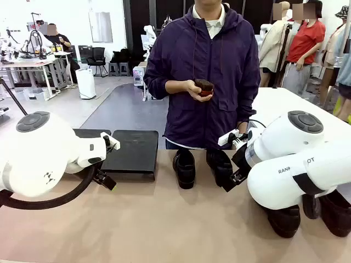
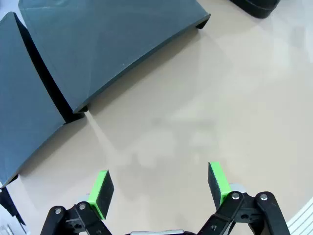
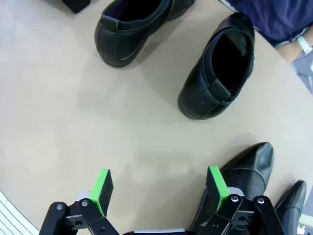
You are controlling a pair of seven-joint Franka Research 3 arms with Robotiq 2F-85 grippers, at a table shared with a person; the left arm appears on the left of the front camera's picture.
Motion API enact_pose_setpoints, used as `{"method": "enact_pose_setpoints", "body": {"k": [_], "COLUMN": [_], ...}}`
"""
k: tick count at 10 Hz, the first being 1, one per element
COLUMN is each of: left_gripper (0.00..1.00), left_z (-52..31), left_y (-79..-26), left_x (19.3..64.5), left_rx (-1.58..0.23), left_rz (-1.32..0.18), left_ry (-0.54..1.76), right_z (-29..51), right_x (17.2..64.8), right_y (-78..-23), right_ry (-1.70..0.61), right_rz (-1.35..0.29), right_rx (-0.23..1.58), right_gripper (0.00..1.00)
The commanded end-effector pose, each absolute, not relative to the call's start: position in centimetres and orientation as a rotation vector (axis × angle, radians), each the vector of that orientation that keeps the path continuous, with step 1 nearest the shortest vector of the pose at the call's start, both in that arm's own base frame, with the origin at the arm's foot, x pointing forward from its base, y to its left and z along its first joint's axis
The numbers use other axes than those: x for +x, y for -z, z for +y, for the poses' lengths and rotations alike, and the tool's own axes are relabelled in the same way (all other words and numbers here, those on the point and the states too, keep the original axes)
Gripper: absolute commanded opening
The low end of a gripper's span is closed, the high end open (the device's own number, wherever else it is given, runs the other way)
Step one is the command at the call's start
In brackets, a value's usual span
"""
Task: Organize the shoes by placing them on the stand.
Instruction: Pick up one Shoe and place it in the middle of the table.
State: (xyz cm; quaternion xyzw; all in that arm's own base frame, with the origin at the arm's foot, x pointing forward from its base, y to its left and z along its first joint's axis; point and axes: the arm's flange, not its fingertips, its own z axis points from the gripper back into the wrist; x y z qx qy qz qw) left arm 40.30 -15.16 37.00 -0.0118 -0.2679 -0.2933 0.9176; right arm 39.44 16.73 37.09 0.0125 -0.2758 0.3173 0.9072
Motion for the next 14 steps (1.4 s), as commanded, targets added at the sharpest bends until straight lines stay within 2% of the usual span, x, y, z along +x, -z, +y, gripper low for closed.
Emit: {"method": "enact_pose_setpoints", "body": {"k": [1,14], "left_gripper": [1.00,1.00], "left_z": [-15.16,-15.18], "left_y": [-37.02,-37.00], "left_x": [40.29,40.29], "left_rx": [-0.024,-0.024], "left_rz": [-0.551,-0.551], "left_ry": [0.603,0.603], "right_z": [16.73,16.73], "right_x": [39.44,39.44], "right_y": [-37.09,-37.09], "right_ry": [-0.655,-0.655], "right_rz": [-0.569,-0.569], "right_rx": [0.026,0.025], "right_gripper": [1.00,1.00]}}
